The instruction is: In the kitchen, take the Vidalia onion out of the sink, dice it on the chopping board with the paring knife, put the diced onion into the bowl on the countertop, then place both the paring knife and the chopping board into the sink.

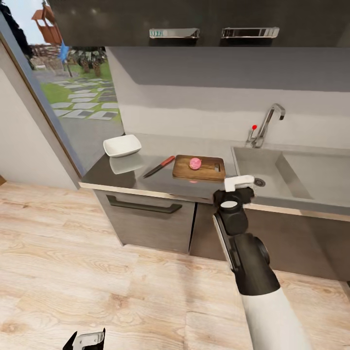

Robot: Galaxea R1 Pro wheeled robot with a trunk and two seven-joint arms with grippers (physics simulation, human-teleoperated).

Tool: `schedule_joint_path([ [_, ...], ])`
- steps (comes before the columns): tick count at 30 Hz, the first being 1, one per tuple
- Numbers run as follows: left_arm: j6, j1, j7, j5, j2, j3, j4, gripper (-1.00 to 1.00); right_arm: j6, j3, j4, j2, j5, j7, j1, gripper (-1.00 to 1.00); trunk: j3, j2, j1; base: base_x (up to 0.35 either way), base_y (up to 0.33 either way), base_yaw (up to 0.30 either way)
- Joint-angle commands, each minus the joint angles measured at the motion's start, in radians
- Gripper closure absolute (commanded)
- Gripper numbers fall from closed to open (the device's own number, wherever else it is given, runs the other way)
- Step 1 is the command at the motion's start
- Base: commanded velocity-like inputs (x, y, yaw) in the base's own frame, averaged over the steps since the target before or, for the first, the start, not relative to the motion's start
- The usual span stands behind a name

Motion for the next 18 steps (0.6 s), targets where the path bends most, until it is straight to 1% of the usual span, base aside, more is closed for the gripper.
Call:
schedule_joint_path([
  [1,-0.005,-0.002,0.006,0.003,0.000,-0.009,0.004,-1.00,0.010,0.001,0.000,0.000,-0.004,-0.006,-0.014,-1.00,-0.001,-0.001,0.000,0.000,0.000,0.000],
  [2,-0.005,-0.002,0.006,0.003,0.000,-0.009,0.004,-1.00,0.020,0.001,0.000,0.000,-0.005,-0.006,-0.048,-1.00,-0.001,-0.001,0.000,0.000,0.000,0.000],
  [3,-0.005,-0.002,0.006,0.003,0.000,-0.008,0.004,-1.00,0.023,0.001,0.000,0.000,-0.005,-0.006,-0.069,-1.00,-0.001,-0.001,0.000,0.000,0.000,0.000],
  [4,-0.005,-0.002,0.006,0.003,0.000,-0.009,0.004,-1.00,0.024,0.001,0.000,0.000,-0.005,-0.006,-0.079,-1.00,-0.001,-0.001,0.000,0.000,0.000,0.000],
  [9,-0.005,-0.002,0.006,0.003,0.000,-0.009,0.004,-1.00,0.029,0.000,0.009,0.000,-0.006,-0.005,-0.175,-1.00,-0.001,-0.001,0.000,0.000,0.000,0.000],
  [10,-0.005,-0.002,0.006,0.003,0.000,-0.009,0.004,-1.00,0.029,0.000,0.009,0.000,-0.006,-0.005,-0.186,-1.00,-0.001,-0.001,0.000,0.000,0.000,0.000],
  [11,-0.005,-0.002,0.006,0.003,0.000,-0.009,0.004,-1.00,0.029,-0.001,0.013,0.000,-0.007,-0.005,-0.235,-1.00,-0.001,-0.001,0.000,0.000,0.000,0.000],
  [12,-0.005,-0.002,0.006,0.003,0.000,-0.009,0.004,-1.00,0.030,-0.001,0.016,0.000,-0.007,-0.004,-0.263,-1.00,-0.001,-0.001,0.000,0.000,0.000,0.000],
  [13,-0.005,-0.002,0.006,0.003,0.000,-0.009,0.004,-1.00,0.030,-0.001,0.018,0.000,-0.007,-0.004,-0.278,-1.00,-0.001,-0.001,0.000,0.000,0.000,0.000],
  [14,-0.005,-0.002,0.006,0.003,0.000,-0.009,0.004,-1.00,0.030,-0.002,0.026,0.000,-0.007,-0.003,-0.311,-1.00,-0.001,-0.001,0.000,0.000,0.000,0.000],
  [15,0.001,-0.002,0.006,0.003,0.000,-0.009,0.004,-1.00,0.030,-0.006,0.063,0.000,-0.008,-0.002,-0.362,-1.00,-0.001,-0.001,0.000,0.000,0.000,0.000],
  [16,0.006,-0.002,0.006,0.003,0.000,-0.009,0.004,-1.00,0.029,-0.009,0.090,0.000,-0.009,0.000,-0.391,-1.00,-0.001,-0.001,0.000,0.000,0.000,0.000],
  [18,0.025,-0.002,0.006,0.003,0.002,-0.009,0.004,-1.00,0.028,-0.032,0.202,0.000,-0.022,0.013,-0.496,-1.00,-0.001,-0.001,0.000,0.000,0.000,0.000],
])
